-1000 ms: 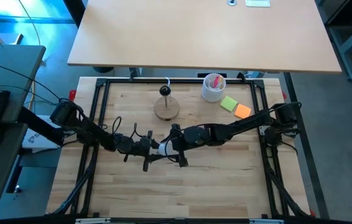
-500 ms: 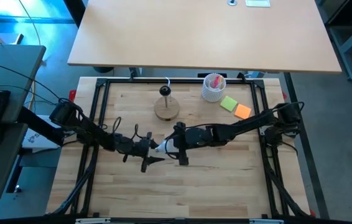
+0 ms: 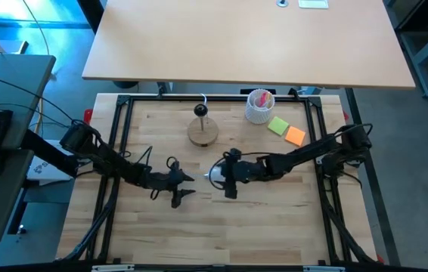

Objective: Screw lightbulb
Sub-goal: Insert the light bulb into the lamp

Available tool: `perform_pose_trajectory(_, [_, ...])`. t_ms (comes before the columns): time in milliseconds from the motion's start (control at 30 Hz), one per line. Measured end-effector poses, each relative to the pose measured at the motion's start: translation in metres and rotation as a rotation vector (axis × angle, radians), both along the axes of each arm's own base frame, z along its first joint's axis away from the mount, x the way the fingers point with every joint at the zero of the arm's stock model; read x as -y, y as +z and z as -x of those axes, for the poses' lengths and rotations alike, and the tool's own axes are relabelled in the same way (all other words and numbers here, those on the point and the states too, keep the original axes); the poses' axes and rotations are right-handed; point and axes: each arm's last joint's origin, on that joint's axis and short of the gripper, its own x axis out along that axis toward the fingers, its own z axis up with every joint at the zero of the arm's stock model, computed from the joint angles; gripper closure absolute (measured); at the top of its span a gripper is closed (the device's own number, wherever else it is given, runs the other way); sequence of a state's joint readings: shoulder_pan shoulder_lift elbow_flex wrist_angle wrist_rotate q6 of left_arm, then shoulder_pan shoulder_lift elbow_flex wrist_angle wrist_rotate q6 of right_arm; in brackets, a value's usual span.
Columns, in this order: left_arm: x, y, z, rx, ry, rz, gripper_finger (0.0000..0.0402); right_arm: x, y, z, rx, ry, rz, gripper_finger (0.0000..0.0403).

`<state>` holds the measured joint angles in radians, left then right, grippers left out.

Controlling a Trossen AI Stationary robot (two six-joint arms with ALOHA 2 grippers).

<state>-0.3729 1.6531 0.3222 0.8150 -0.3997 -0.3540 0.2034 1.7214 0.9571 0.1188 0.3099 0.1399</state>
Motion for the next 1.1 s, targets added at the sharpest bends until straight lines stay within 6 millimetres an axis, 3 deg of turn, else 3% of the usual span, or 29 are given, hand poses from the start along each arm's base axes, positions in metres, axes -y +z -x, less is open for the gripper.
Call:
perform_pose_trajectory(133, [-0.001,0.003,0.001,0.044,0.130,-0.100,0.0179,-0.008,-0.016,0.013,0.021,-0.091,-0.024,0.0117])
perform_pose_trajectory(200, [-0.011,0.010,-0.005,0.087,0.209,-0.211,0.0179,-0.011,-0.012,0.018,-0.014,-0.093,0.047,0.0117])
perform_pose_trajectory(267, [-0.032,0.020,-0.017,0.094,0.263,-0.303,0.0179,-0.007,0.009,0.020,-0.065,-0.083,0.132,0.0117])
perform_pose_trajectory(367, [-0.077,0.025,-0.031,0.073,0.260,-0.242,0.0179,0.008,0.053,0.027,-0.113,-0.144,0.213,0.0117])
perform_pose_trajectory(467, [-0.115,0.025,-0.031,0.057,0.246,-0.202,0.0179,0.018,0.087,0.037,-0.101,-0.163,0.243,0.0117])
perform_pose_trajectory(567, [-0.139,0.025,-0.026,0.052,0.277,-0.220,0.0179,0.022,0.105,0.048,-0.050,-0.158,0.251,0.0117])
perform_pose_trajectory(867, [-0.187,0.039,-0.023,0.083,0.256,-0.392,0.0179,0.032,0.073,0.061,-0.028,-0.249,0.195,0.0117])
perform_pose_trajectory(1100, [-0.209,0.048,-0.021,0.124,0.265,-0.401,0.0179,0.033,0.078,0.052,0.105,-0.332,0.119,0.0117])
